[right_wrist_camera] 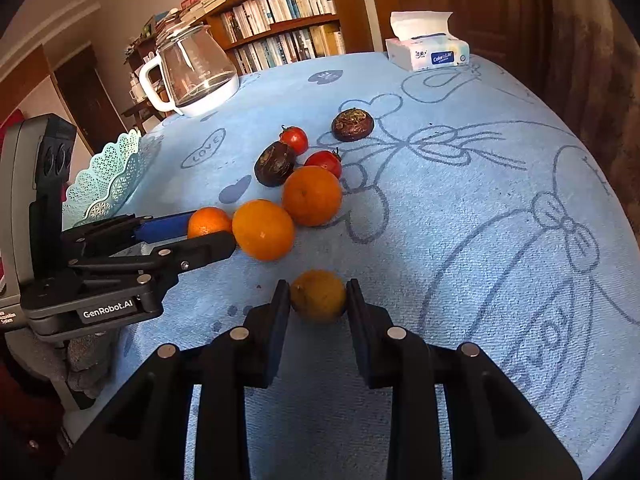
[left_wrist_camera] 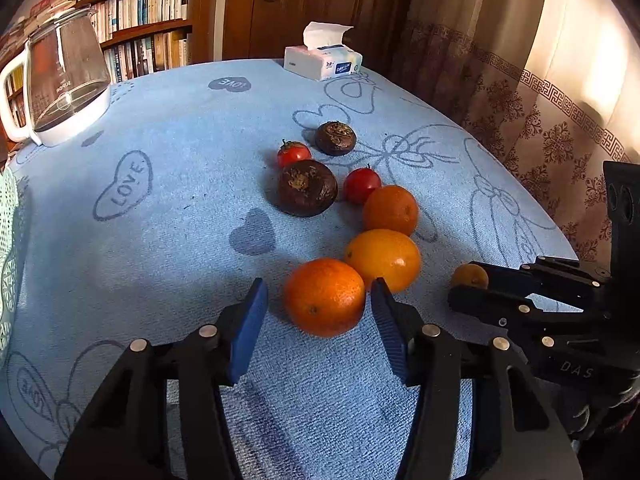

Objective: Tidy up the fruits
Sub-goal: 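Grasp another orange with the left tool while the right tool holds its fruit, then carry the orange into the basket and open the left tool while the right tool holds its fruit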

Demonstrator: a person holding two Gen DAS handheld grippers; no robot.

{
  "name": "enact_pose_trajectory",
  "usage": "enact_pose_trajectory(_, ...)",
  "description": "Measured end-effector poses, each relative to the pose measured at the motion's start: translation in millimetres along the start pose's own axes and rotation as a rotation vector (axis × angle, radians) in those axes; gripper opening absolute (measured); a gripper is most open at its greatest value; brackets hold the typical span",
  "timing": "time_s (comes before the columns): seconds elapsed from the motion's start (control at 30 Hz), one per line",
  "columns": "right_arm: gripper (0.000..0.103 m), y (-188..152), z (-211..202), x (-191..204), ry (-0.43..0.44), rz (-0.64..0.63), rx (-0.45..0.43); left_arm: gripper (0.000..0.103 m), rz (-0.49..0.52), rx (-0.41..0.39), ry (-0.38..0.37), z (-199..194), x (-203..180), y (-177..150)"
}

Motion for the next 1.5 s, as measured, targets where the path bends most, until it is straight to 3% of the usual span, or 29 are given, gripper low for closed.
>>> enact_pose_trajectory(0.07, 0.029, 0, 0, 0, 0.001, 0.001, 0.001, 0.041, 0.001, 0.011, -0.016, 3, -1, -1)
enact_pose_trajectory(0.3, 0.029, 1, 2, 1, -0.001, 0.004, 0.002, 0.041, 0.020, 0.006, -0.001, 1, -5, -3)
enact_pose_trajectory(0.93, 0.029, 3, -1, -1, -0.018, 0.024, -0.012, 0.041, 0.013, -0.090, 0.234, -30, 6, -2)
enact_pose_trajectory(1.5, 0.029, 10, -6, 15, -0.001, 0.022, -0.034, 0.041, -0.033, -0.159, 0.341, -65, 32, -1)
Point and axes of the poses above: each gripper's, at about its wrist camera, not at the fingertips, and z roughly the way its jaws point, x to its left, y to its top, the point moved 2 cm from there along z, roughly the way its jaws point, and after that the axes turned 13 degrees about -y, right-handed, at the moved point
